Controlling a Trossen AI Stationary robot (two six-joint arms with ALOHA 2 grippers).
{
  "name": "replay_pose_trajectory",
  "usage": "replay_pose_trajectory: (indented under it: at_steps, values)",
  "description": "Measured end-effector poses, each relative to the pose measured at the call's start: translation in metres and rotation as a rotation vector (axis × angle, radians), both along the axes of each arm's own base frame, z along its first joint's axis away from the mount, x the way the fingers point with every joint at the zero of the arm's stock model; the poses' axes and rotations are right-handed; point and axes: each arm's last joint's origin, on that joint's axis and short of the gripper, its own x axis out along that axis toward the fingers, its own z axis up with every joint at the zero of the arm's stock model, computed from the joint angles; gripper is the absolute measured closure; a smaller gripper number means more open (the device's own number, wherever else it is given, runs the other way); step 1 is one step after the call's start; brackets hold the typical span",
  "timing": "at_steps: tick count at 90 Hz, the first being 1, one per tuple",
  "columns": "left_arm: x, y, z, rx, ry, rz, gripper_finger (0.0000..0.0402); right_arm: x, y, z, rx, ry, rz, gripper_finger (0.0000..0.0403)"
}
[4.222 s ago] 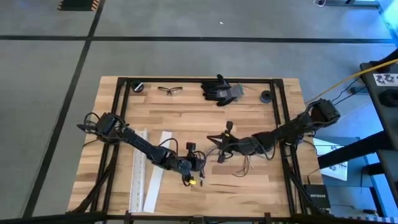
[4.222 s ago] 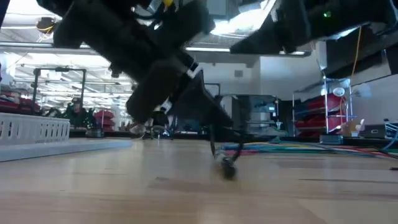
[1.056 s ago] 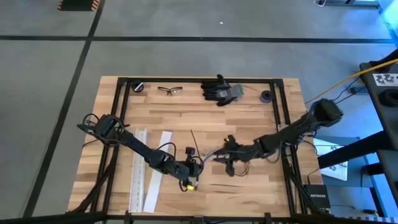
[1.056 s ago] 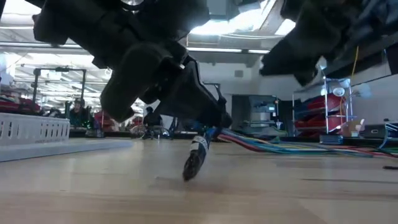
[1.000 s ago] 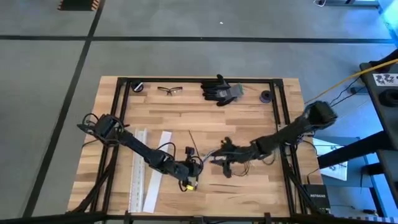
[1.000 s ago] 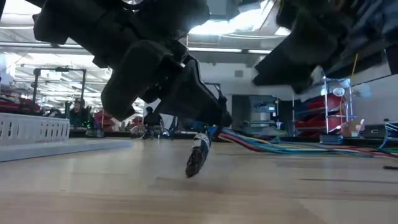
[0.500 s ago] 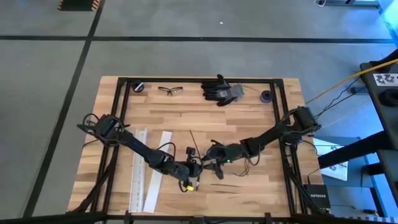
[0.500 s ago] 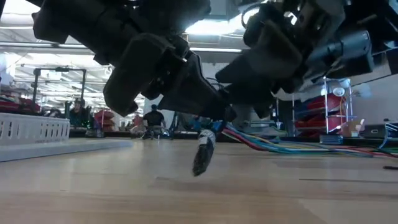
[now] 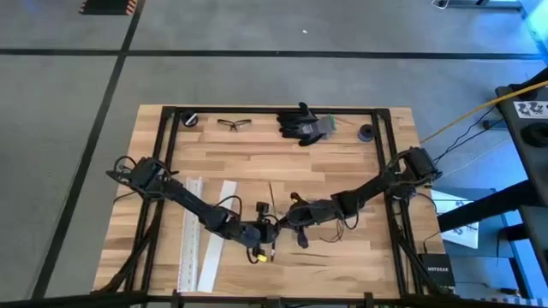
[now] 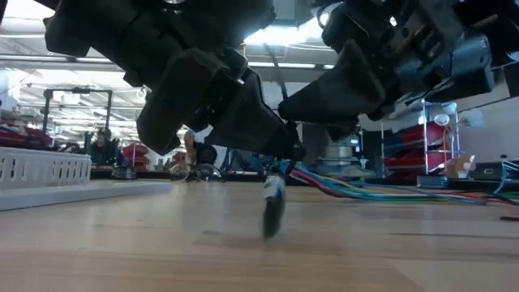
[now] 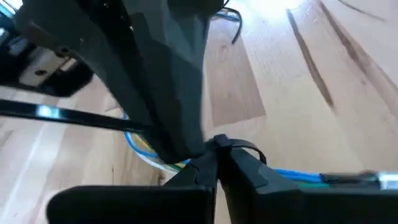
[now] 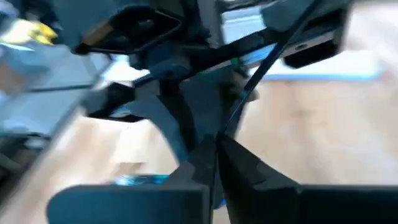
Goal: Ziptie cables
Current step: Wrap the black zip tie around the cable wires to form a loop
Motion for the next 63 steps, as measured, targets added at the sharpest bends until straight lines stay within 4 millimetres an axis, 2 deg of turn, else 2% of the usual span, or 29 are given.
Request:
replay_pose_trajectory:
  at_steps: [19,33,47,63]
  values:
    - [-0.005,-0.007,-0.014,0.047,0.075,-0.040,0.0402,-0.008,-0.011,0.037,-0.173,-0.065,-0.116,0.0403]
    - [-0.004,-0.004,-0.017,0.019,0.072,-0.015,0.0402,-0.016,-0.024,0.057,-0.165,-0.031,-0.130,0.0403]
    - [-0.003,-0.003,-0.014,0.009,0.058,-0.005,0.0402,-0.027,-0.025,0.054,-0.058,0.104,-0.150,0.0402]
    - [-0.002,-0.002,-0.013,-0.031,0.047,0.019,0.0395,-0.028,-0.024,0.035,0.103,0.250,-0.170,0.0371]
